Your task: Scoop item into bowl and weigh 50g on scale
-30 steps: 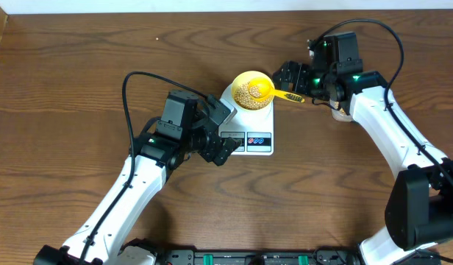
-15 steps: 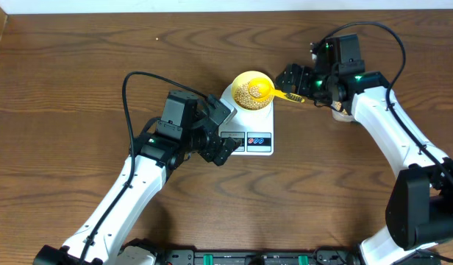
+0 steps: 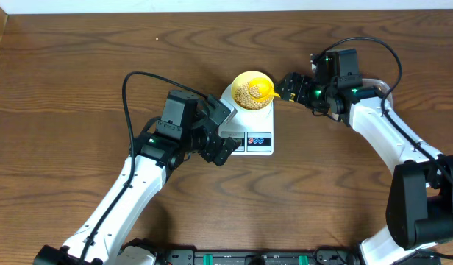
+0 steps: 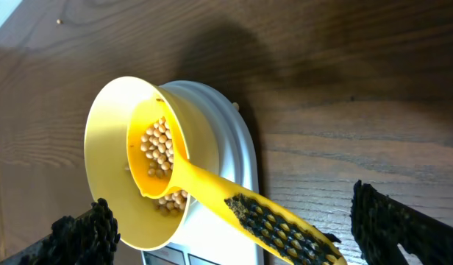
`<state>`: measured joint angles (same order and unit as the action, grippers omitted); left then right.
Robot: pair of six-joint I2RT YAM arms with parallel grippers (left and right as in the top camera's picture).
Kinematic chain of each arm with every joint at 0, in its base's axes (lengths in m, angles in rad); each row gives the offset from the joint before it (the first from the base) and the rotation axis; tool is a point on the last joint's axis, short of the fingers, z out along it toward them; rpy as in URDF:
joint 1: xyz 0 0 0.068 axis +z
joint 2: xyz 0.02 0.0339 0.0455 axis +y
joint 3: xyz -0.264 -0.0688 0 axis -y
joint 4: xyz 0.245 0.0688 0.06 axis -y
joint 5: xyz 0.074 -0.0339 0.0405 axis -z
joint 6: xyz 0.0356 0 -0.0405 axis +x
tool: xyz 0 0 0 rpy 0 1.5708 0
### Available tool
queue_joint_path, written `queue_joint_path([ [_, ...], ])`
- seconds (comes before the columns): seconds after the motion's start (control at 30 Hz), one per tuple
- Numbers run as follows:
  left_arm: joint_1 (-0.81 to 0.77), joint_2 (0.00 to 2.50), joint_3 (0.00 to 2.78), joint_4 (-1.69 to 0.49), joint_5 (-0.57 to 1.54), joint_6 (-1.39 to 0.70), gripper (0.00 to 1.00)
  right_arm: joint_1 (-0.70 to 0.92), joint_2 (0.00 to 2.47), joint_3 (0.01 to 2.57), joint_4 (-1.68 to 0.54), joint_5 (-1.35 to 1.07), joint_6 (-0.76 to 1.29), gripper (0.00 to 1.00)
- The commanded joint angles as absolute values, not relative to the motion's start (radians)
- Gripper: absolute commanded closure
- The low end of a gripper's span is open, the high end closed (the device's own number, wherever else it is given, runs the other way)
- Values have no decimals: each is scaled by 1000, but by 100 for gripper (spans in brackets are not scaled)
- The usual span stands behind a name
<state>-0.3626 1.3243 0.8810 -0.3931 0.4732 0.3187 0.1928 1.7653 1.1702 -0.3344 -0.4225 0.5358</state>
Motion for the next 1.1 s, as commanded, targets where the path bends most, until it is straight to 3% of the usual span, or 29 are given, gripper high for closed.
queue_joint_path([
  [0.0, -358, 1333, 875, -395, 486, 332, 8, 189, 1770, 1162, -329, -440, 553, 1],
  [0.33, -358, 1333, 875, -395, 486, 332, 8, 189, 1770, 1119, -266, -465, 558, 1],
  [0.53, -358, 1333, 875, -395, 486, 332, 8, 189, 1770, 1099, -219, -479, 572, 10],
  [0.7, -358, 1333, 875, -395, 486, 332, 8, 189, 1770, 1099, -220, -482, 572, 28],
  [0.9, -358, 1333, 875, -395, 486, 332, 8, 189, 1770, 1099, -220, -486, 572, 39],
  [1.07, -358, 1333, 875, -395, 486, 332, 8, 189, 1770, 1099, -220, -485, 572, 59],
])
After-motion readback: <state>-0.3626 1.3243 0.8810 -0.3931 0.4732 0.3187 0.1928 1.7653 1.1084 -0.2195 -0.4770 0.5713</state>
